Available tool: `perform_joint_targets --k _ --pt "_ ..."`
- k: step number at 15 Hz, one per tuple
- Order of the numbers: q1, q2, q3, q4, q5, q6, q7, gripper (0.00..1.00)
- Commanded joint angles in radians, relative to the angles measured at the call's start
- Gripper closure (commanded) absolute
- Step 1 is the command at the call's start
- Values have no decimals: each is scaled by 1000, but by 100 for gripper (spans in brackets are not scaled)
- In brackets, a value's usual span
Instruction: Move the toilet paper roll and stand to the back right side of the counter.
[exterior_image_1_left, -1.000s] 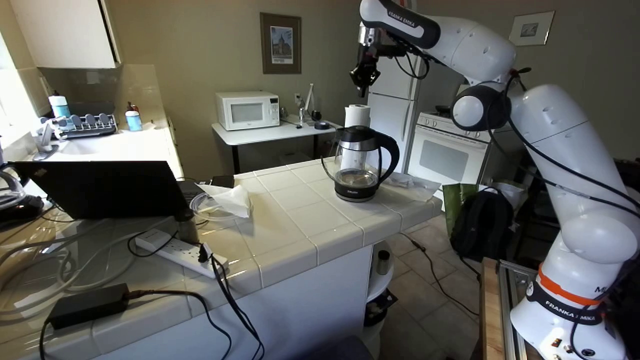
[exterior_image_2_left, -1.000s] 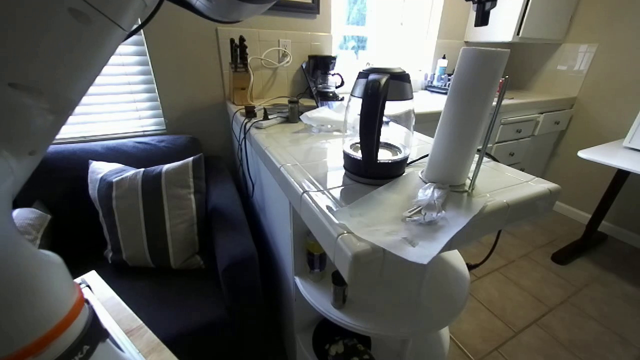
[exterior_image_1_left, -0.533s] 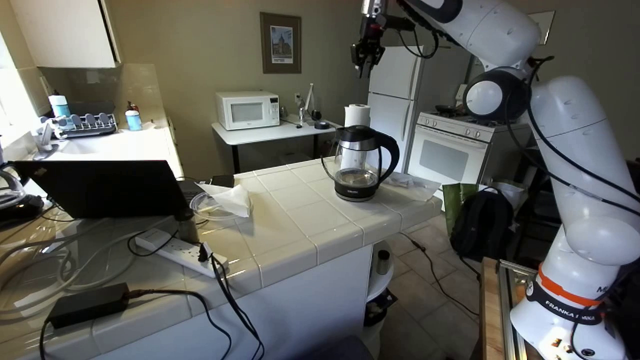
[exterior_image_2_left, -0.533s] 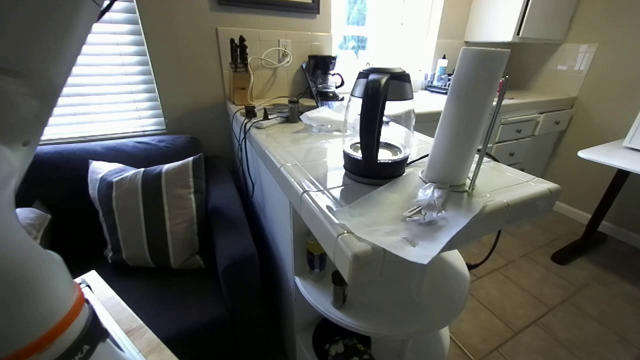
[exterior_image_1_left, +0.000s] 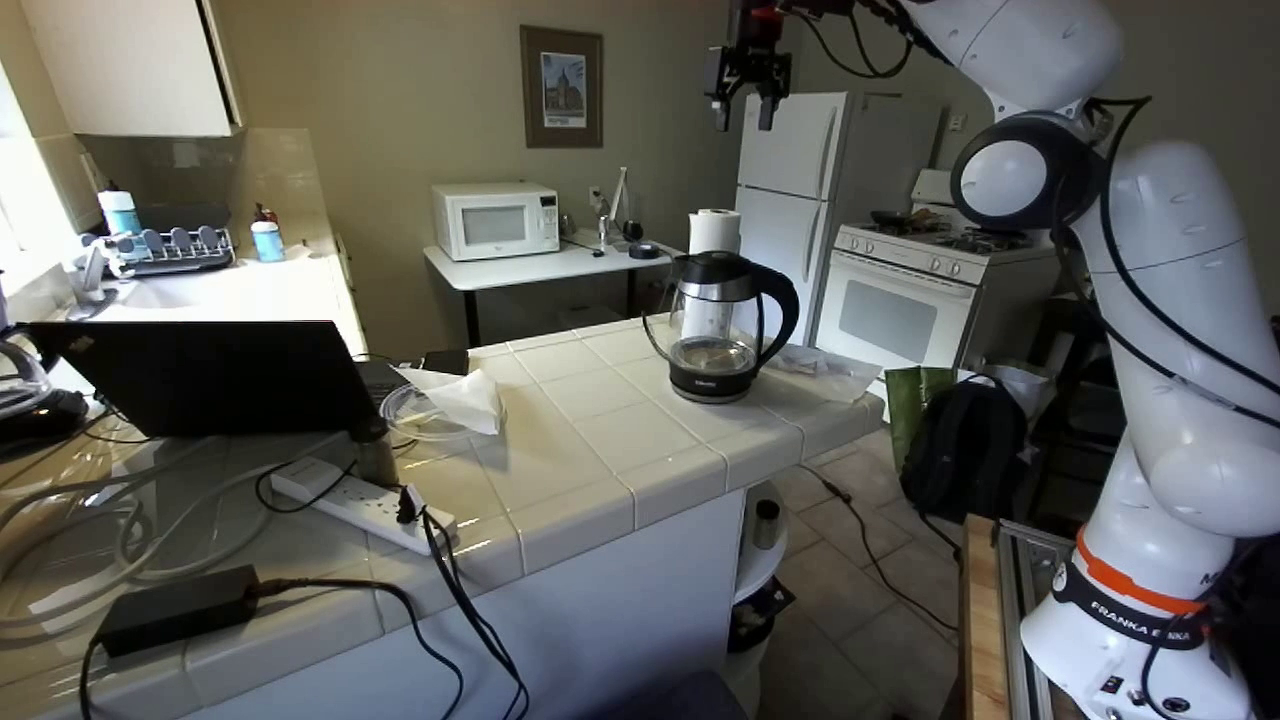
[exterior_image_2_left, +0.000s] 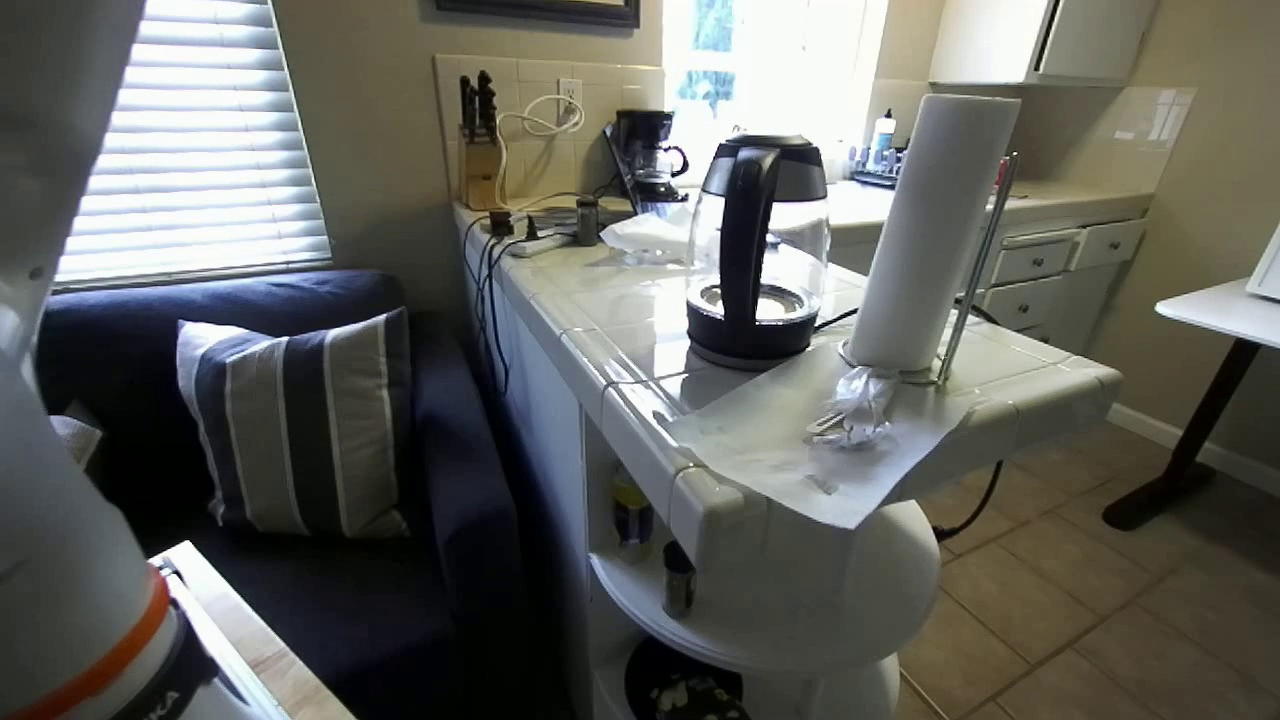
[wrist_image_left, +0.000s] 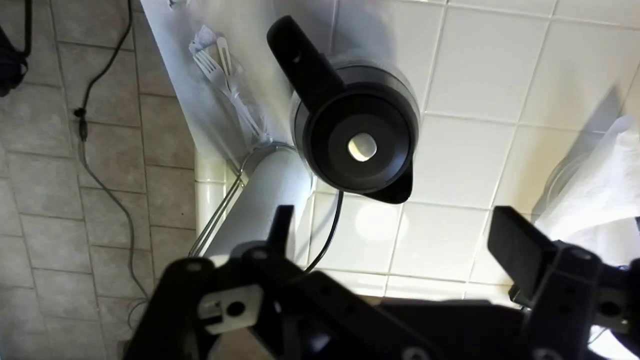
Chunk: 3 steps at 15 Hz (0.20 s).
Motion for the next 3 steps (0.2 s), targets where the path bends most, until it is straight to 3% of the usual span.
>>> perform_joint_targets --k 1,3 --pt "0 7 -1 10 1 -8 0 0" --pt "-3 26 -2 40 2 -23 0 0"
